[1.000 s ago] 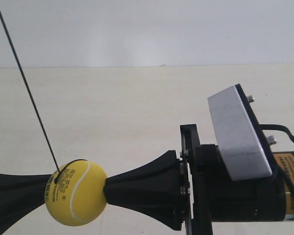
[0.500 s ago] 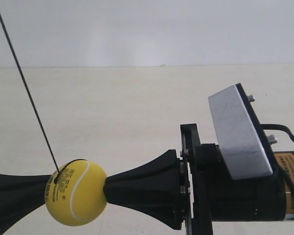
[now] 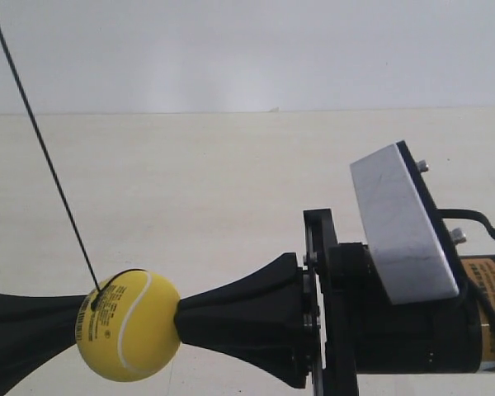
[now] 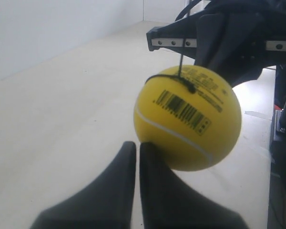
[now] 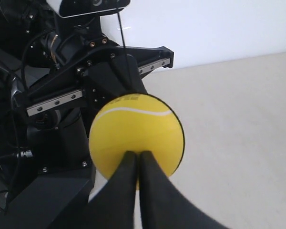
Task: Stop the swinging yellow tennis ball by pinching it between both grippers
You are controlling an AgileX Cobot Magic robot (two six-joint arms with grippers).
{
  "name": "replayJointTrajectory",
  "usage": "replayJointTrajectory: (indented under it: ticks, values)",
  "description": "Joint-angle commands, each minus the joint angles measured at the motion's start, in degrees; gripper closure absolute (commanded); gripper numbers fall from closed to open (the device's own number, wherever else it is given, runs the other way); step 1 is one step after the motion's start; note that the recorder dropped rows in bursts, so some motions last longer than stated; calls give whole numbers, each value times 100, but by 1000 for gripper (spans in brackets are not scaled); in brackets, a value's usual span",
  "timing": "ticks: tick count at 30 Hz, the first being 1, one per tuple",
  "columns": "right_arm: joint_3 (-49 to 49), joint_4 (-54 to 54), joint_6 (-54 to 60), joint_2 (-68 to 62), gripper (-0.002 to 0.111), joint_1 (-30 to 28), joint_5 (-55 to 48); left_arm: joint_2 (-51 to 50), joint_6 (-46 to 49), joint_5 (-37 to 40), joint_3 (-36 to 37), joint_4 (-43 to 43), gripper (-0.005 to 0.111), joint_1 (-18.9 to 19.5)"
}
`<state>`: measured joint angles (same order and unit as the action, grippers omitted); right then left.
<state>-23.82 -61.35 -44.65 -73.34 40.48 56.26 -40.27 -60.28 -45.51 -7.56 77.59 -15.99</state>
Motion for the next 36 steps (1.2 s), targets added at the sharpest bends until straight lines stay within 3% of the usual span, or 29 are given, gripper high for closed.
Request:
replayJointTrajectory:
  ticks: [1, 10, 19, 24, 36]
  values:
    - [-32, 76, 19, 7, 108, 0, -515, -13, -51, -307, 10, -61, 102, -55]
    - [-32, 1089, 522, 7, 108, 0, -2613, -13, -701, 2250, 10, -750, 102, -55]
    - [-32, 1801, 918, 342, 108, 0, -3543, -13, -701, 2795, 10, -932, 102, -55]
    - [-32, 1950, 918, 1205, 108, 0, -4342, -13, -701, 3180, 10, -1124, 102, -55]
    - [-10, 2030, 617, 3621, 108, 0, -5518, -13, -701, 3192, 10, -1123, 102, -55]
